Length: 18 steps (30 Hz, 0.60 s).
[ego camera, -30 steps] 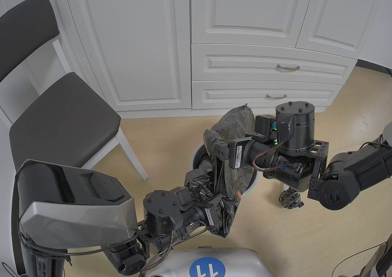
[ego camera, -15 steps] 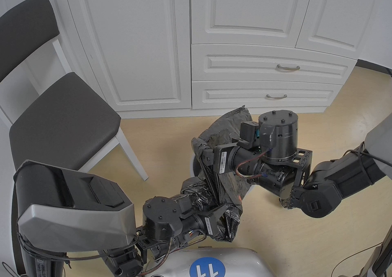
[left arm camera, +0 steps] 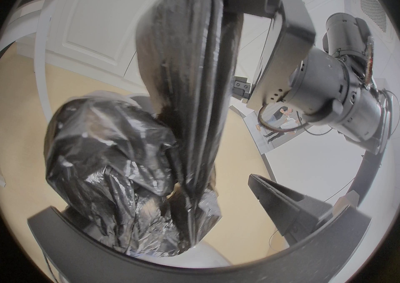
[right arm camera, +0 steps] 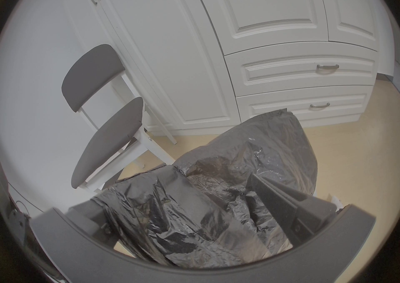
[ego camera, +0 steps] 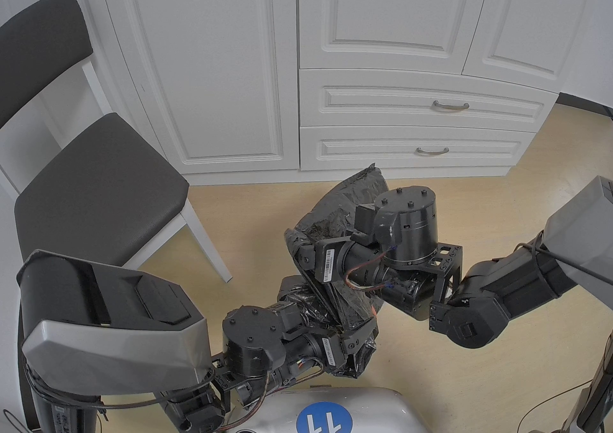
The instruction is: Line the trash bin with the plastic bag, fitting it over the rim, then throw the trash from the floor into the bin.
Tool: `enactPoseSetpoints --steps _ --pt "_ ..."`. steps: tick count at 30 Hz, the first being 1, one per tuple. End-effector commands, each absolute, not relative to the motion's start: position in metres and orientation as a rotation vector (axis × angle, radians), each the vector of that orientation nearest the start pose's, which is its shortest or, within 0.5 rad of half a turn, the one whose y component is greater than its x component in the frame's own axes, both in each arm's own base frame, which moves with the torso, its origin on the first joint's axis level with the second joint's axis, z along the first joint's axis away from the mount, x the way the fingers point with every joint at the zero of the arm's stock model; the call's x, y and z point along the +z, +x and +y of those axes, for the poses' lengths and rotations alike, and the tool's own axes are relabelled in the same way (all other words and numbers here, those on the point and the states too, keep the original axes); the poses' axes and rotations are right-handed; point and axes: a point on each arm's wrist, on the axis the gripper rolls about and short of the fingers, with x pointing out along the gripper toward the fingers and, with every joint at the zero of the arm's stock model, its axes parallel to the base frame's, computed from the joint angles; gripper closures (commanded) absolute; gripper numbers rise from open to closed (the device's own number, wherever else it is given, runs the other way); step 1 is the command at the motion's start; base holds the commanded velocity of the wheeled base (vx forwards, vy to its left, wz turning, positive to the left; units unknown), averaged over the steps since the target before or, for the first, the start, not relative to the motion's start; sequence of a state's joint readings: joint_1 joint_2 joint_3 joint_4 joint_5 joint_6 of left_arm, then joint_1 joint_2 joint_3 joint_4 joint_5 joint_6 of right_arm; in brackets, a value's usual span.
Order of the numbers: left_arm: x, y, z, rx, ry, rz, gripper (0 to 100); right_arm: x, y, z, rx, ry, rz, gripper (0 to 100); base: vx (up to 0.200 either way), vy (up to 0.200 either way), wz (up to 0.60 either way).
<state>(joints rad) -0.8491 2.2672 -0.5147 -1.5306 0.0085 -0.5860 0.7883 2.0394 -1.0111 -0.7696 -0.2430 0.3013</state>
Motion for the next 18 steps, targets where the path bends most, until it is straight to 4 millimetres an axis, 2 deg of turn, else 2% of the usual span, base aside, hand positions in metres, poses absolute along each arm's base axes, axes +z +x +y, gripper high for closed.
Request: enactPoseSetpoints --steps 1,7,18 --pt "0.012 0.23 -0.266 -0.754 -0.46 0.432 0 0.133 0.273 0.284 0.514 0.193 0.307 0 0.0 0.0 0.0" --pt "-0.004 0.241 -0.277 -0.713 -0.459 0.418 0 0.131 0.274 0.287 0.501 0.191 0.301 0 0.0 0.0 0.0" --pt "0.007 0.247 -0.275 -0.688 -0.48 0.378 0 0.133 0.275 0.286 0.495 0.197 0.296 0 0.0 0.0 0.0"
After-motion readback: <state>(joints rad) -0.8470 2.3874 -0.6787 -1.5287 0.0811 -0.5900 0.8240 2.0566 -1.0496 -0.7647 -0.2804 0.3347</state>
